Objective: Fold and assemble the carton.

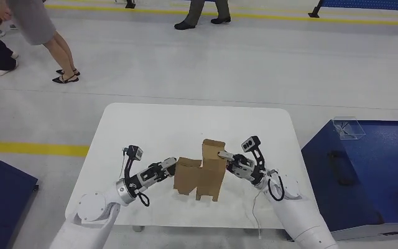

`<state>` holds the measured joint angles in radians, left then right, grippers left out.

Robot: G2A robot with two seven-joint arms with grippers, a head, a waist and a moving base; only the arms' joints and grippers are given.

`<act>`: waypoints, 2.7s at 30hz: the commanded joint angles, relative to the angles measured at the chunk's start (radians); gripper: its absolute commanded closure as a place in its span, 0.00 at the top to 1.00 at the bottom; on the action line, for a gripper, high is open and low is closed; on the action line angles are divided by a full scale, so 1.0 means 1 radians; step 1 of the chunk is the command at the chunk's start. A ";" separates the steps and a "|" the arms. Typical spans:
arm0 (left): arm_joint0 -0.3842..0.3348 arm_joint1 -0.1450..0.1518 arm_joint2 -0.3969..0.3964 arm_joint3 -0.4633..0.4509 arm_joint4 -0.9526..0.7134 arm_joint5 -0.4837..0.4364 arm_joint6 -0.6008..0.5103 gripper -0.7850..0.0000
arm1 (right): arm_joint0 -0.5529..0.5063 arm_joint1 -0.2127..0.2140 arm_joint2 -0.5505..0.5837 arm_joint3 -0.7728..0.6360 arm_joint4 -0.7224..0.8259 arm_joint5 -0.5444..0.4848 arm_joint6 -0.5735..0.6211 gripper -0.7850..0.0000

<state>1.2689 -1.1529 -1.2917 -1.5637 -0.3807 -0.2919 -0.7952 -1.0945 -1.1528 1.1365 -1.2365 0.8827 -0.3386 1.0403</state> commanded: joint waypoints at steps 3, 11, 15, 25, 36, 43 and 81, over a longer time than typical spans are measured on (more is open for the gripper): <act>0.014 0.002 0.006 -0.030 0.029 -0.033 -0.016 1.00 | -0.011 0.003 0.024 -0.025 -0.016 -0.011 -0.008 0.00; 0.058 0.006 0.044 -0.105 0.040 -0.077 -0.108 1.00 | -0.015 -0.004 0.031 -0.045 -0.028 -0.034 -0.046 0.00; 0.071 0.007 0.068 -0.144 0.039 -0.080 -0.144 1.00 | -0.020 -0.010 0.015 -0.053 -0.045 -0.038 -0.055 0.00; 0.031 -0.004 0.165 -0.144 0.120 -0.082 -0.115 1.00 | -0.041 -0.027 -0.029 -0.078 -0.044 -0.011 -0.060 0.00; 0.001 -0.004 0.143 -0.083 0.075 -0.078 -0.075 1.00 | -0.031 -0.022 0.058 -0.046 0.042 0.021 -0.035 0.00; 0.001 -0.003 0.133 -0.076 0.068 -0.075 -0.073 1.00 | -0.030 -0.021 0.065 -0.051 0.048 0.026 -0.018 0.00; 0.147 -0.058 0.146 -0.206 2.248 0.124 1.471 1.00 | -0.095 -0.055 0.100 -0.142 0.828 0.911 -0.387 0.00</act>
<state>1.4179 -1.2100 -1.1505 -1.7758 1.8430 -0.1886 0.6642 -1.1877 -1.2073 1.2358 -1.3762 1.7107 0.5731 0.6560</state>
